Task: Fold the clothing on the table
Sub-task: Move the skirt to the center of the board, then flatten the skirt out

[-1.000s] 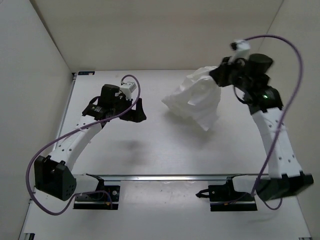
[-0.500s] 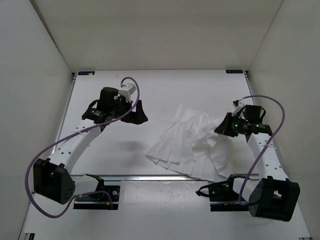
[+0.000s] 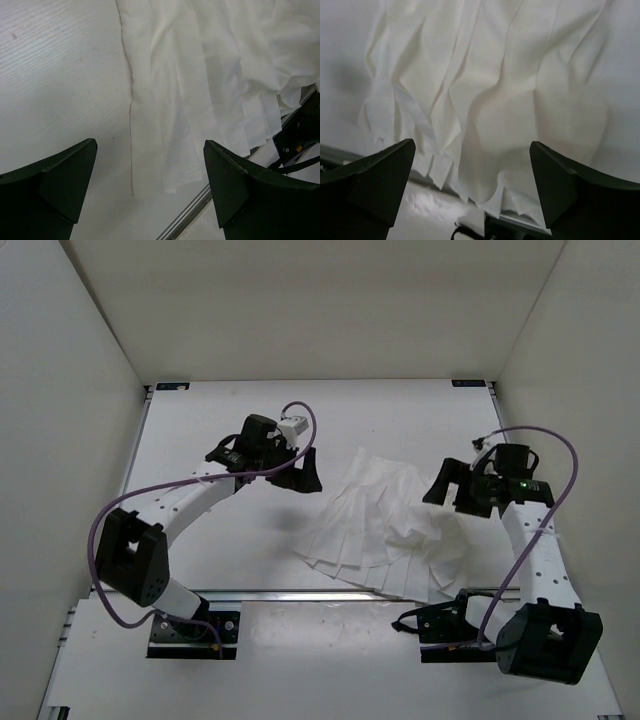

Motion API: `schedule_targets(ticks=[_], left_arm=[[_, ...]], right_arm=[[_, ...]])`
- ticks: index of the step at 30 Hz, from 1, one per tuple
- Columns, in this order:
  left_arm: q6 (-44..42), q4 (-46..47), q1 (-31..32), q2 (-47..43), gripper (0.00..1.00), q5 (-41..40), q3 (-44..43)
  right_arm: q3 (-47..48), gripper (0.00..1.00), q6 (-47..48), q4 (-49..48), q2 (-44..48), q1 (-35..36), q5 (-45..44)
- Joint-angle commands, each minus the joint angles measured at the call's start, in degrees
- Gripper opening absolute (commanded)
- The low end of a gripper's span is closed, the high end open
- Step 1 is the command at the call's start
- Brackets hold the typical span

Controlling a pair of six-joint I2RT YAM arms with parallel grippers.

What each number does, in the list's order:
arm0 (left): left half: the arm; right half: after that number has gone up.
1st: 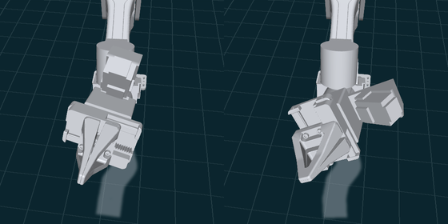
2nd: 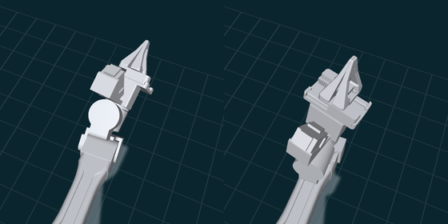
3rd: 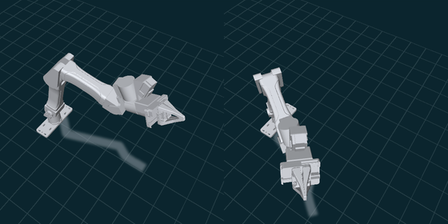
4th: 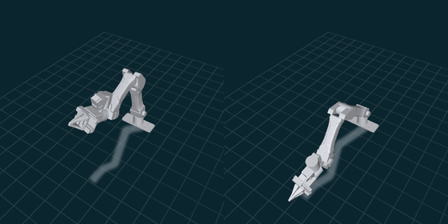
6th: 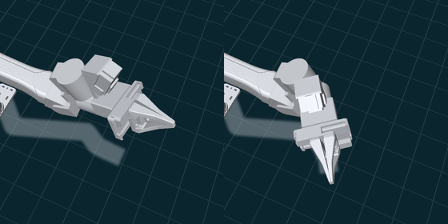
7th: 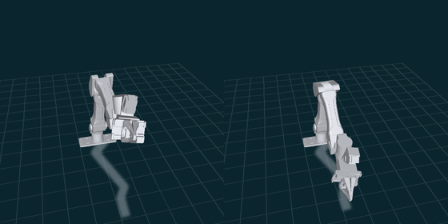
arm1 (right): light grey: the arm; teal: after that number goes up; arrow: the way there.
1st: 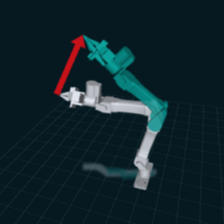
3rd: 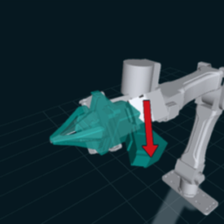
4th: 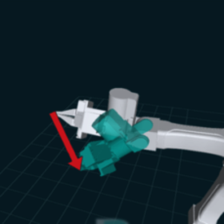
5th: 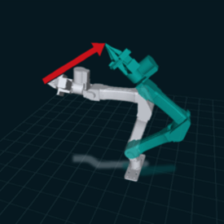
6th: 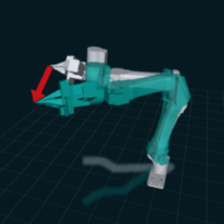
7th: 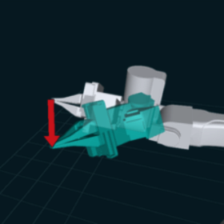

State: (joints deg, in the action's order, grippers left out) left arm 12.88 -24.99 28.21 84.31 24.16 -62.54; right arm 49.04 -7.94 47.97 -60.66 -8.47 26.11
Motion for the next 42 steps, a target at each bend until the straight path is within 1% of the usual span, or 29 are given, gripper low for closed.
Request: schedule_targets(ticks=[1, 4, 7, 9, 12, 13, 19, 21, 24, 28, 33, 35, 36, 38, 39, 40, 41, 42], left_arm=[[0.9, 5.3, 0.7, 2.9, 0.98, -1.7, -5.8], [3.3, 9.7, 1.0, 5.8, 0.99, -2.4, -8.3], [3.8, 12.9, 1.1, 8.8, 0.99, -3.1, -10.2], [4.1, 15.4, 1.5, 10.2, 0.99, -3.0, -11.2], [5.1, 17.7, 1.4, 12.4, 0.98, -2.2, -11.9], [5.6, 18.5, 1.2, 13.2, 0.99, -2.2, -12.0], [6.1, 19.9, 0.8, 15.0, 0.99, -1.4, -11.6], [6.2, 20.7, 0.4, 14.9, 0.98, -0.6, -10.6], [7.8, 22.6, -0.7, 14.7, 0.98, 1.2, -9.1], [7.7, 22.5, -1.2, 14.7, 0.99, 1.4, -8.6], [6.5, 21.6, -1.4, 15.0, 0.99, 0.3, -8.9], [6.8, 21.5, -1.8, 15.4, 0.99, 0.4, -9.3], [7.0, 21.4, -1.7, 15.9, 0.99, 0.4, -9.4], [7.2, 21.9, -1.6, 16.0, 0.98, 0.4, -9.4], [6.8, 22.4, -1.5, 16.1, 0.98, 0.4, -9.4], [6.9, 23.0, -1.3, 16.6, 0.98, 0.4, -9.5], [7.0, 23.5, -0.9, 17.1, 0.99, 0.3, -10.0], [7.8, 23.8, -1.0, 18.1, 0.98, 0.2, -10.7]], right_arm=[[7.1, 0.98, -0.8, -7.9, 0.9, -1.6, -4.7], [8.9, 0.99, -1.9, -14.6, -1.9, -3.6, -9.6], [8.0, 0.97, -3.4, -20.2, -6.6, -8.2, -9.7], [7.4, 0.95, -3.6, -22.3, -9.6, -9.5, -9.6], [6.0, 0.95, -3.3, -23.5, -13.5, -8.8, -11.3], [5.1, 0.96, -2.6, -24.3, -14.6, -9.0, -10.6], [-0.9, 0.94, -4.3, -32.5, -16.6, -11.0, -4.2], [-0.9, 0.93, -4.1, -33.4, -18.4, -10.5, -4.1], [1.2, 0.94, -3.0, -34.3, -21.8, -8.7, -6.2], [3.4, 0.92, -3.5, -35.1, -26.2, -7.2, -6.4], [6.4, 0.82, -3.1, -33.6, -30.9, -6.1, -7.6], [6.1, 0.71, -3.0, -33.8, -31.5, -6.0, -8.3], [5.9, 0.70, -3.3, -33.8, -32.1, -5.9, -8.3], [6.1, 0.62, -2.9, -34.3, -32.5, -6.4, -8.4], [6.0, 0.60, -2.8, -34.5, -32.5, -6.4, -8.4], [5.9, 0.54, -2.4, -34.7, -32.8, -6.4, -8.2], [6.1, 0.45, -2.8, -34.7, -33.1, -6.5, -8.2], [6.2, 0.38, -2.7, -34.4, -33.1, -6.6, -8.2]])
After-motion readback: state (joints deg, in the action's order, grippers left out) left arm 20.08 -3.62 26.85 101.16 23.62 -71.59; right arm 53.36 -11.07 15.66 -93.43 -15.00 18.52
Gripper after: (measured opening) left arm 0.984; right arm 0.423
